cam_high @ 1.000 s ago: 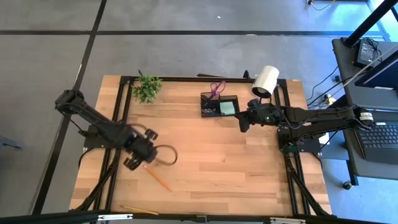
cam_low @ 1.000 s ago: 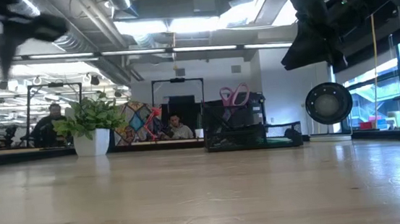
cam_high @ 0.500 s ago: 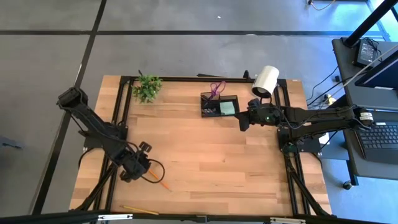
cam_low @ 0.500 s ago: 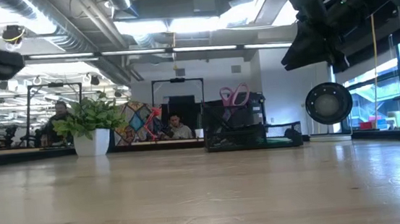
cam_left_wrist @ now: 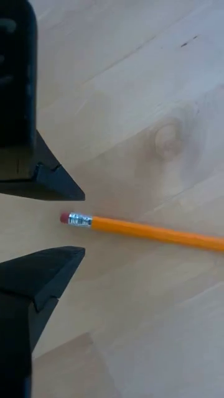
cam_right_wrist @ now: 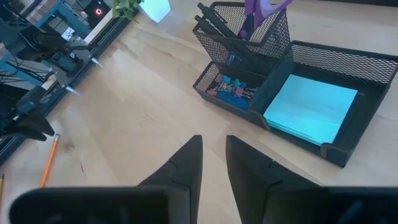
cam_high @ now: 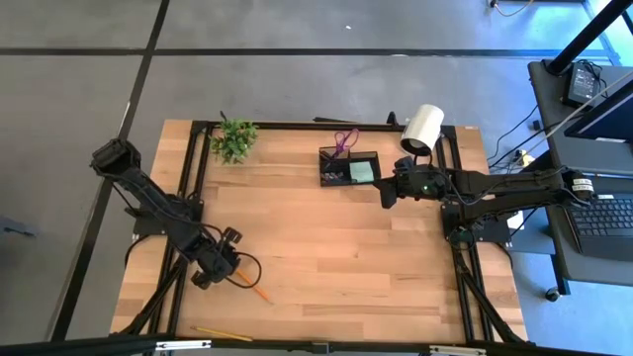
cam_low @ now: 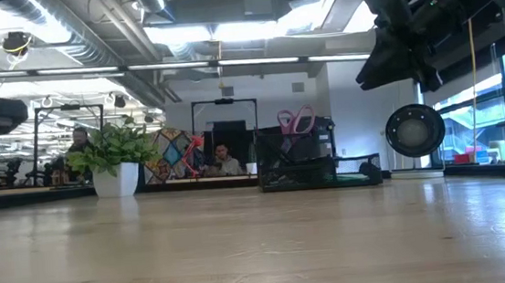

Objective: Pick and place office supplies into organizer
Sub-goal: Put the orange pencil into the black desk organizer

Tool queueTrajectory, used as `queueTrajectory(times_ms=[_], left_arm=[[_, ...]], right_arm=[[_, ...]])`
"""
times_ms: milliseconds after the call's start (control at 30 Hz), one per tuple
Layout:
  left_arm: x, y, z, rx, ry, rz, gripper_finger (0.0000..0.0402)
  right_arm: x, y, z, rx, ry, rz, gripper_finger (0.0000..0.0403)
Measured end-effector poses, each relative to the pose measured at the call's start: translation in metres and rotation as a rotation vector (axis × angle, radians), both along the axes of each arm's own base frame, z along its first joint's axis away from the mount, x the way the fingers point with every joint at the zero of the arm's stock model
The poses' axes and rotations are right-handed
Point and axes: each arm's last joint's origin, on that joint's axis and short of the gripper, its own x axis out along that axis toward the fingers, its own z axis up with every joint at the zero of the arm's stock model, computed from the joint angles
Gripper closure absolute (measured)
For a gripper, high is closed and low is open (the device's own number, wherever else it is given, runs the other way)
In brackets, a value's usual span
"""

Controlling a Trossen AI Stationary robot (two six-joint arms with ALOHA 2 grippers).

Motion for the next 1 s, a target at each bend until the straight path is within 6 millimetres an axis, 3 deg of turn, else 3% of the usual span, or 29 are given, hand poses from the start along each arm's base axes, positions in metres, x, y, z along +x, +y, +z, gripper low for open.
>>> queueTrajectory(times_ms=[300,567,1000], left_arm=[[-0.004,0.006,-0.014,-0.024,0.026,0.004,0.0279],[0.001,0.003,-0.014,-0.048,-0.030,0.007,0.0279],[0.002,0.000,-0.026,-0.018,0.061,-0.001,0.0281]], right_arm=[[0.000,0.000,0.000,-0.001,0.003,0.001,0.0327],[-0.001,0.000,-0.001,-0.001,0.012,0.001,0.0327],[-0.001,0.000,-0.001,0.000,0.013,0.001,0.0327]])
